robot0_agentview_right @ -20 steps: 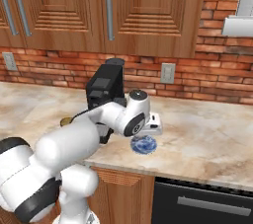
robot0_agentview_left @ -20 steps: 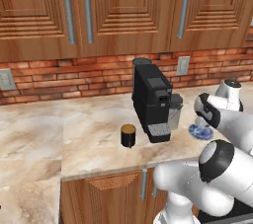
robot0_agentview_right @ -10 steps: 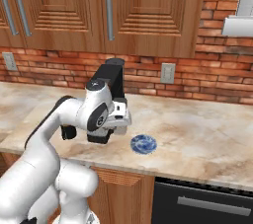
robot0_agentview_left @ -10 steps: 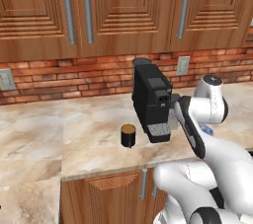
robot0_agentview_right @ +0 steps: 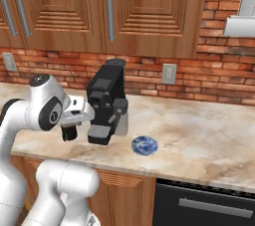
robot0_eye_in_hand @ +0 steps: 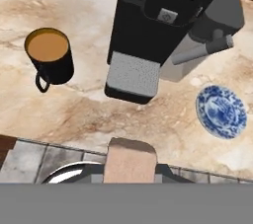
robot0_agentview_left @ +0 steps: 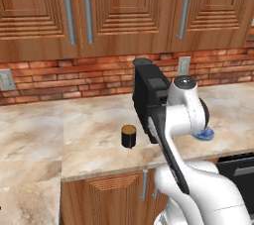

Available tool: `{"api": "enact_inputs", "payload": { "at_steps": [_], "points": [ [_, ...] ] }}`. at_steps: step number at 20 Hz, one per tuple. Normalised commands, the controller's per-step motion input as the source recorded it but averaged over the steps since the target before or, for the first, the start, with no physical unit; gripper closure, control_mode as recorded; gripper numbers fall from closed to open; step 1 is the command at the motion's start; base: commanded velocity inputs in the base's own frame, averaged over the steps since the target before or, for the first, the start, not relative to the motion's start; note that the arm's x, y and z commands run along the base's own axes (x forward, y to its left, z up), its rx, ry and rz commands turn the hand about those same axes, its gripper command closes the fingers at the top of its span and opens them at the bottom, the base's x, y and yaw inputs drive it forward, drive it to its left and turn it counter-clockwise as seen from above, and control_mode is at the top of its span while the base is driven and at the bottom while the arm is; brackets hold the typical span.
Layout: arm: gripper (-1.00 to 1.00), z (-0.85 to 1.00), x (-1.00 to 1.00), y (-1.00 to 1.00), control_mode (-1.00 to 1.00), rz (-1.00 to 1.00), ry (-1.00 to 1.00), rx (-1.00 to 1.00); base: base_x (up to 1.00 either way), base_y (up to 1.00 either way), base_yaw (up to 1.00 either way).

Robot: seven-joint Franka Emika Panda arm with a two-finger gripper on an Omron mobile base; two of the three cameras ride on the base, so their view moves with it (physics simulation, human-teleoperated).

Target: Take a sugar cube from the saucer and place it inside the coffee. Then, grab milk from the fridge and place it next to the coffee on the counter to sweeten the coffee.

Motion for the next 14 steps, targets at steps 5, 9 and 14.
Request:
{"api": "enact_inputs", "payload": {
  "at_steps": [5, 9, 14],
  "points": [
    [1.0, 0.08, -0.07, 1.0, -1.0, 0.05, 0.0, -0.04, 0.0, 0.0, 0.0],
    [1.0, 0.0, 0.06, 0.74, -1.0, 0.08, 0.0, -0.04, 0.0, 0.0, 0.0],
    [1.0, -0.01, 0.28, 0.3, -1.0, 0.1, 0.0, 0.0, 0.0, 0.0, 0.0]
  ]
}}
